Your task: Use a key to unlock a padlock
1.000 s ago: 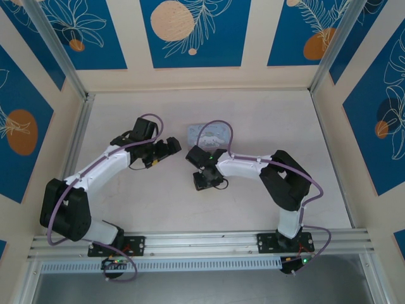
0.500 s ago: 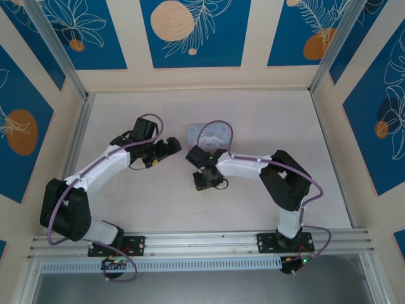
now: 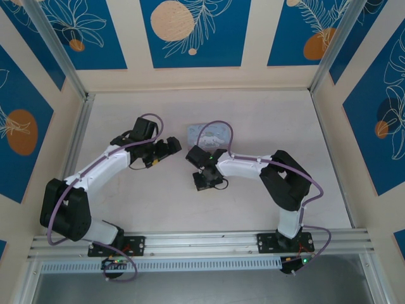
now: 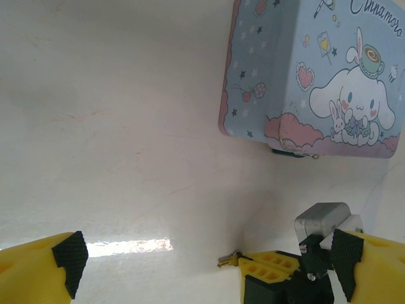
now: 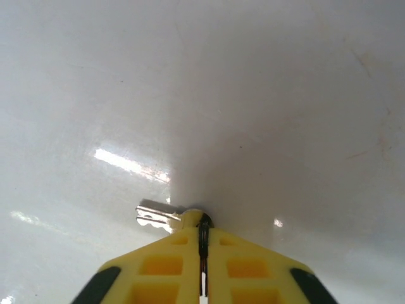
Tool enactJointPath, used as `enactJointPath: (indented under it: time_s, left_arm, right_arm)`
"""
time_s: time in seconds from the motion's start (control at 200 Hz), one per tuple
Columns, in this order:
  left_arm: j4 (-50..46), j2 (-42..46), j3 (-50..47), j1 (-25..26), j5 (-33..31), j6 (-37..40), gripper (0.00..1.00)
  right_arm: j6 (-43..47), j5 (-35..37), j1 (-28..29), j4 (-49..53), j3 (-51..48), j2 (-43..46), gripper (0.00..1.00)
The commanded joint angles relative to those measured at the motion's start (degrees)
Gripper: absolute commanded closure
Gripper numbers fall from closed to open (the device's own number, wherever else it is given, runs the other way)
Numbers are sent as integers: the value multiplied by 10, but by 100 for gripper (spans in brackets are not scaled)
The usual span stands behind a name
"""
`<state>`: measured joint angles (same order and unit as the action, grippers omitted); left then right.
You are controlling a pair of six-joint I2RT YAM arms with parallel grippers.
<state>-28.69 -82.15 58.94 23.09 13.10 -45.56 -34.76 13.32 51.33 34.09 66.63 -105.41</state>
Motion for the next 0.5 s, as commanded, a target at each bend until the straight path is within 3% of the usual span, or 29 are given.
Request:
enactJointPath:
  time_s: [0.0,0.32,0.495]
  left_arm:
    - [4,-9,22,-6,11,-1,0]
    - [-11,-9,58,-5,31,-9,0]
    - [-9,-5,93,-5,74,-50,0]
  right_arm:
    - [-5,-6,5,21,-3,15,98]
    - [-22,19,6,63,5,107,100]
    - [-48,20,-9,84,44,172,100]
